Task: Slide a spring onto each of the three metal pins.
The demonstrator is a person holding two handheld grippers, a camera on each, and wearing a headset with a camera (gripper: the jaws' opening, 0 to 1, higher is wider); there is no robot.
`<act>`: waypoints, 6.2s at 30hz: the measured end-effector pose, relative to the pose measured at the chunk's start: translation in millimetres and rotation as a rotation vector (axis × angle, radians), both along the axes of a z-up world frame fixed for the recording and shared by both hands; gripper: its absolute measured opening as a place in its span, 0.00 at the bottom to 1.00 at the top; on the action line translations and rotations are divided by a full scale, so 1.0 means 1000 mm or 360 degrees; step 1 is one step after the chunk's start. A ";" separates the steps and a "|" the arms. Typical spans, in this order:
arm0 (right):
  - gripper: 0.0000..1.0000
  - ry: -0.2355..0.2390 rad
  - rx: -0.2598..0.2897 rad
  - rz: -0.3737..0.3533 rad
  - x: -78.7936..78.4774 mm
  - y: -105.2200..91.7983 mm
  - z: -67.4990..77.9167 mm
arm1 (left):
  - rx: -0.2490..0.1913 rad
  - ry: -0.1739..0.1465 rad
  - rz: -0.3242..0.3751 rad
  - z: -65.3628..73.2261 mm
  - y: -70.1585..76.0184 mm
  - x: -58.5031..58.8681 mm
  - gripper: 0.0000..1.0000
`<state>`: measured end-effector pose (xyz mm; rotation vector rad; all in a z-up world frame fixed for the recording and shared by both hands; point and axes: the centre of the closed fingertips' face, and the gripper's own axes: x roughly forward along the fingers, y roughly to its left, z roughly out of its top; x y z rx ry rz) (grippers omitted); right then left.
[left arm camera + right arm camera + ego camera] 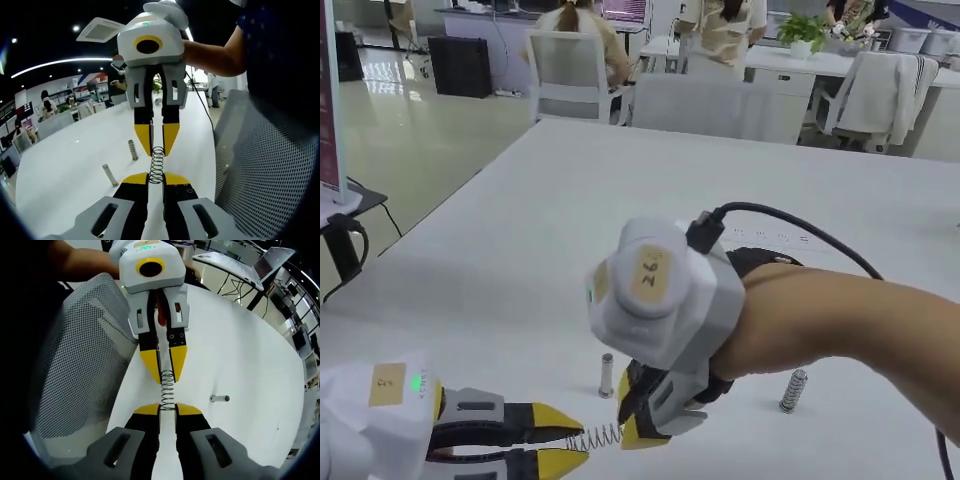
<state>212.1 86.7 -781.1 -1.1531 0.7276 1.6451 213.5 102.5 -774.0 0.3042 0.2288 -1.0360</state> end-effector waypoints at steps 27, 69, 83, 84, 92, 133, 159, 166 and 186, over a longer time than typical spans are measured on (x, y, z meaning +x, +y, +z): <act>0.10 0.0042 0.0012 -0.0036 0.001 0.001 -0.009 | -0.0056 -0.0058 0.0011 0.017 -0.002 0.001 0.02; 0.09 0.0034 0.0094 0.0007 -0.012 0.018 0.016 | -0.0067 0.0012 -0.0005 0.005 -0.014 0.001 0.02; 0.08 0.0023 0.0080 0.0019 -0.011 0.020 0.016 | -0.0074 0.0012 -0.0007 0.004 -0.015 0.003 0.02; 0.08 0.0021 0.0078 0.0020 -0.011 0.020 0.016 | -0.0073 0.0012 -0.0007 0.004 -0.015 0.003 0.02; 0.08 0.0020 0.0072 0.0024 -0.010 0.020 0.016 | -0.0070 0.0039 0.0017 0.000 -0.013 0.005 0.09; 0.09 0.0003 0.0022 -0.0075 0.013 -0.001 0.019 | -0.0106 0.0076 0.0312 -0.010 0.029 0.011 0.43; 0.09 -0.0062 0.0013 -0.0175 0.060 -0.002 0.031 | -0.0126 0.0107 0.0377 -0.019 0.035 0.009 0.50; 0.09 -0.0076 0.0014 -0.0184 0.073 0.007 0.030 | -0.0138 0.0103 0.0375 -0.020 0.034 0.010 0.49; 0.09 -0.0100 -0.0006 -0.0180 0.094 0.031 0.006 | -0.0134 0.0116 0.0373 -0.025 0.034 0.006 0.49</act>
